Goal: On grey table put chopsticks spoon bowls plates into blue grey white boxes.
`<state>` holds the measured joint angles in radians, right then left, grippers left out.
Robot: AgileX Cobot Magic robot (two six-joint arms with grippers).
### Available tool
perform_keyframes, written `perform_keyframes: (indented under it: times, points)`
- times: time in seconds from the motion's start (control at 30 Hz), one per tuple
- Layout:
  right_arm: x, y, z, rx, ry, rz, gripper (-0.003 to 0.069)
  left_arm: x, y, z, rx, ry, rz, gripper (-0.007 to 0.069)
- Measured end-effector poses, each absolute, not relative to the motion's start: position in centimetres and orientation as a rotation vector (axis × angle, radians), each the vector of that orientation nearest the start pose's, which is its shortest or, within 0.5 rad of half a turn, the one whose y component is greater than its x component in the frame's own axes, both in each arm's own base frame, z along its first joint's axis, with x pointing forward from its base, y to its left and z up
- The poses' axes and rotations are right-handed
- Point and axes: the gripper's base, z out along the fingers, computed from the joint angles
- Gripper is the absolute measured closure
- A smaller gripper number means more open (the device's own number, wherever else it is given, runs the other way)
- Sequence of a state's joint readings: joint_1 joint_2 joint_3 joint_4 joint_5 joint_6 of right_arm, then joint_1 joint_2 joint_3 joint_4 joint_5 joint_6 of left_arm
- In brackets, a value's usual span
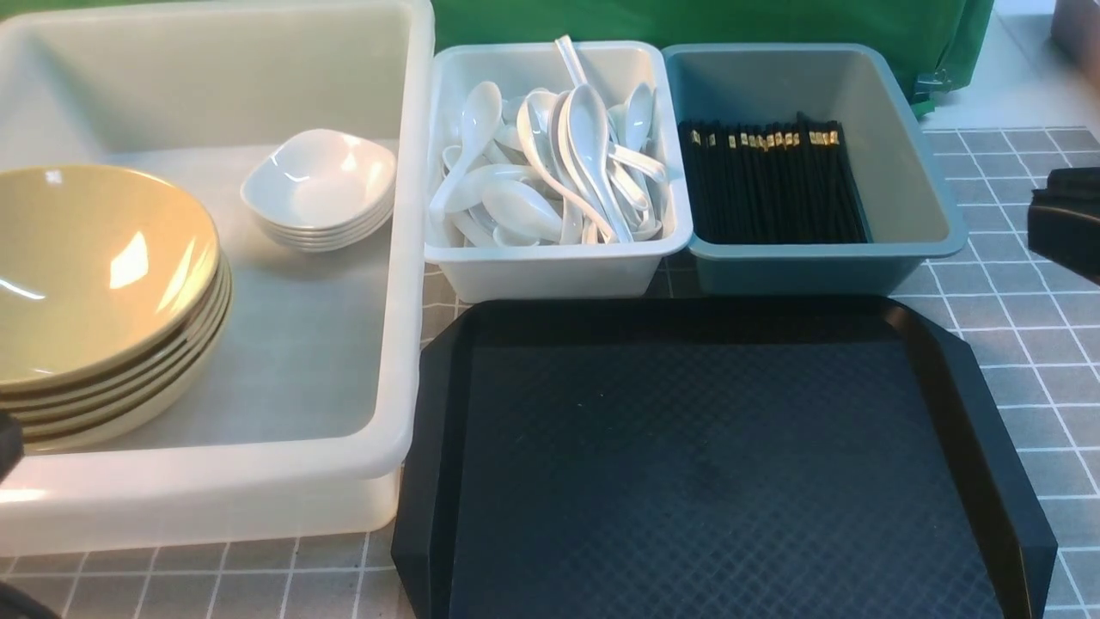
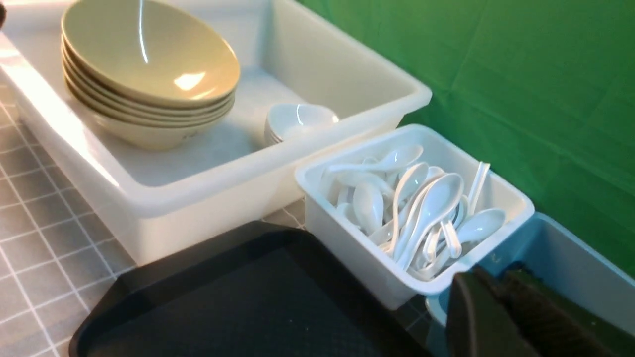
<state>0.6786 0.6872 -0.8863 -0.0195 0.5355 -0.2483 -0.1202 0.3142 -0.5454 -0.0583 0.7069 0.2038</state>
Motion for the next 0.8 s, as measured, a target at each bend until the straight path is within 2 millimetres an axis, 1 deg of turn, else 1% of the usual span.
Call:
perform_keyframes:
  times: [0.33, 0.8]
  points:
    - [10.0, 7.9, 39.4, -0.844, 1.691, 0.280, 0.0550, 6.0, -1.1, 30.2, 0.302, 1.968, -0.012, 0.0636]
    - [10.0, 7.9, 39.4, -0.823, 1.702, 0.297, 0.0540, 5.9, -1.1, 30.1, 0.304, 1.979, -0.013, 0.0636]
